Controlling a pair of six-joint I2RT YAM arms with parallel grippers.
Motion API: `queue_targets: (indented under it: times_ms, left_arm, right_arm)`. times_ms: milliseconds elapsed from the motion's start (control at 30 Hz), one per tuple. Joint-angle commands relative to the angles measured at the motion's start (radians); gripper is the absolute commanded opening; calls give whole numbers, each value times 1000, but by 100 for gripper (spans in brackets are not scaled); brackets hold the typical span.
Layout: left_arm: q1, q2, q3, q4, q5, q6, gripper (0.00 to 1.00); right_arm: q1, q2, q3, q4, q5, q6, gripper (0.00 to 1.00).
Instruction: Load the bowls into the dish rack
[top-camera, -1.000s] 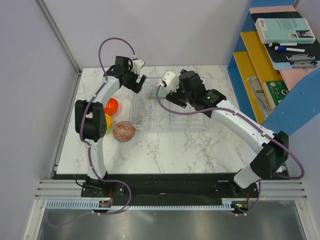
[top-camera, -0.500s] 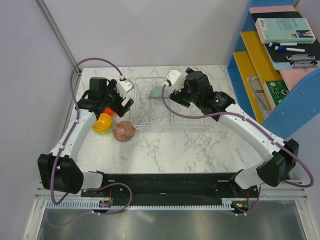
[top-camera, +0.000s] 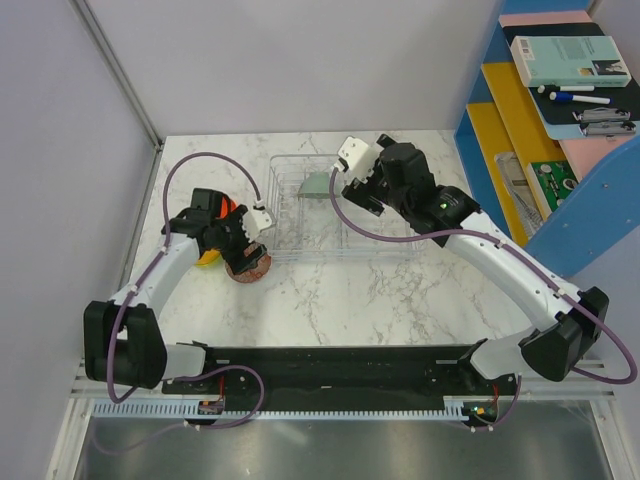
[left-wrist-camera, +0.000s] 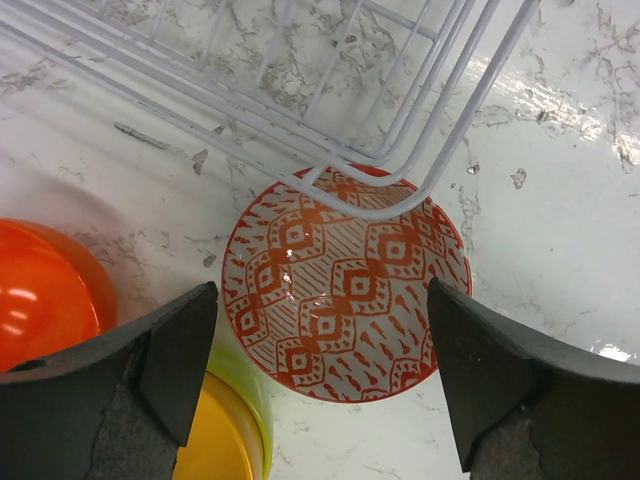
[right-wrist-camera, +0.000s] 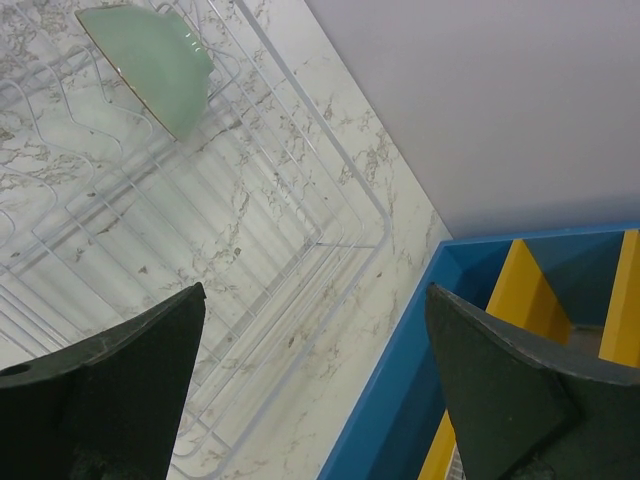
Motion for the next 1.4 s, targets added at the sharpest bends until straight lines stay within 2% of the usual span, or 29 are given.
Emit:
queue_targets:
  times_ms: [0, 400, 733, 800, 900, 933, 1000, 1033, 1100, 1133, 1167, 1367]
  left_arm:
    - [10, 27, -9, 16, 41, 104, 90]
    - [67, 101, 19, 98, 24, 109, 89]
    - [88, 251, 26, 156, -17, 132, 87]
    - [92, 274, 32, 159, -19, 132, 81]
    - [93, 280, 40, 157, -19, 135, 65]
    - [93, 279, 40, 156, -15, 133, 51]
    - [93, 276, 42, 156, -15, 136, 38]
    - [93, 277, 42, 154, -14, 138, 25]
    - [93, 276, 43, 148, -17, 138, 14]
    - [93, 274, 46, 144, -17, 138, 5]
    - [93, 273, 46, 142, -15, 136, 2]
    - [92, 225, 64, 89, -9, 127, 2]
  right_arm:
    - [-5, -27, -11, 26, -6, 25, 98]
    - [-5, -3, -5, 23, -10, 29, 98]
    - [-5, 22, 19, 8, -30, 38, 98]
    - [-5, 25, 22, 6, -29, 39, 98]
    - [-5, 29, 25, 3, -29, 39, 98]
    - [-5, 30, 27, 3, -29, 39, 97]
    - [-5, 33, 35, 2, -29, 39, 98]
    - [-5, 36, 38, -1, -30, 42, 98]
    - [-5, 39, 44, -3, -33, 44, 98]
    - [-5, 42, 45, -4, -33, 44, 98]
    - [-3, 42, 47, -4, -36, 44, 98]
    - [-5, 43, 56, -9, -35, 48, 98]
